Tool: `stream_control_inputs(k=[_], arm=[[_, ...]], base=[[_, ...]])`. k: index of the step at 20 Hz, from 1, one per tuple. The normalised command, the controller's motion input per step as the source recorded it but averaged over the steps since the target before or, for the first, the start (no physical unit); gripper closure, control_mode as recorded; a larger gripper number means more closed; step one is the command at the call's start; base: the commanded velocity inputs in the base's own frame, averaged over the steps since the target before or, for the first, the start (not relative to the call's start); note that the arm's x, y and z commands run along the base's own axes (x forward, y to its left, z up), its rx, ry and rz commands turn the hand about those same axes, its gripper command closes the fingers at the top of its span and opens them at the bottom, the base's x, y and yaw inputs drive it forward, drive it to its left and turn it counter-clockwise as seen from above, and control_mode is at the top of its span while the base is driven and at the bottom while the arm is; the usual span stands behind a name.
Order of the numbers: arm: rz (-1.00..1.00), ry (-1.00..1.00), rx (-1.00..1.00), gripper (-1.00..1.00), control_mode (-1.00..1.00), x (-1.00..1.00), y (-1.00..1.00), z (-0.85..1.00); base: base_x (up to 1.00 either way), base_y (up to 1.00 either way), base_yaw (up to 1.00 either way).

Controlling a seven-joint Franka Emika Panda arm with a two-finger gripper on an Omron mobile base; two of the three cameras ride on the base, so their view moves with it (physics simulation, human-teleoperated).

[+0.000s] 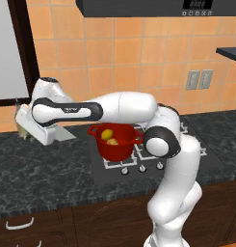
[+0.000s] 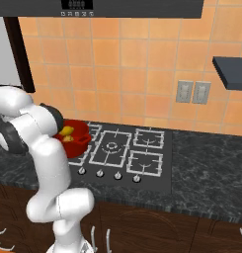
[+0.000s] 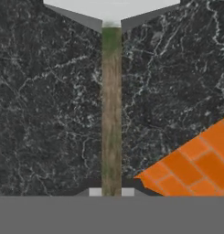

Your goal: Put the squash and lemon in the pot. Retrieve the spatula and lightly stir the vegetables in the pot.

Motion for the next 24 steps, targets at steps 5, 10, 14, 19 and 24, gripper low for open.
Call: stream_control_inputs(k=[5,10,14,19,24], arm=[[-0.07,0.16,0.35,1.0,-1.0,0.29,-0.8,0.06],[-0.11,0.05,0.21,1.0,-1.0,0.27,-0.54,0.1],[-0.04,0.1,0.14,1.0,-1.0,0.15,-0.37,0.07],[0.0,0.07,0.32,1.0,-1.0,0.09,-0.38,0.28],[-0.03,0.22,0.04,1.0,-1.0,0.38,-0.34,0.41]], base=[[0.0,0.0,0.0],[0.0,0.0,0.0],[0.0,0.0,0.0],[0.0,0.0,0.0],[0.0,0.0,0.0]])
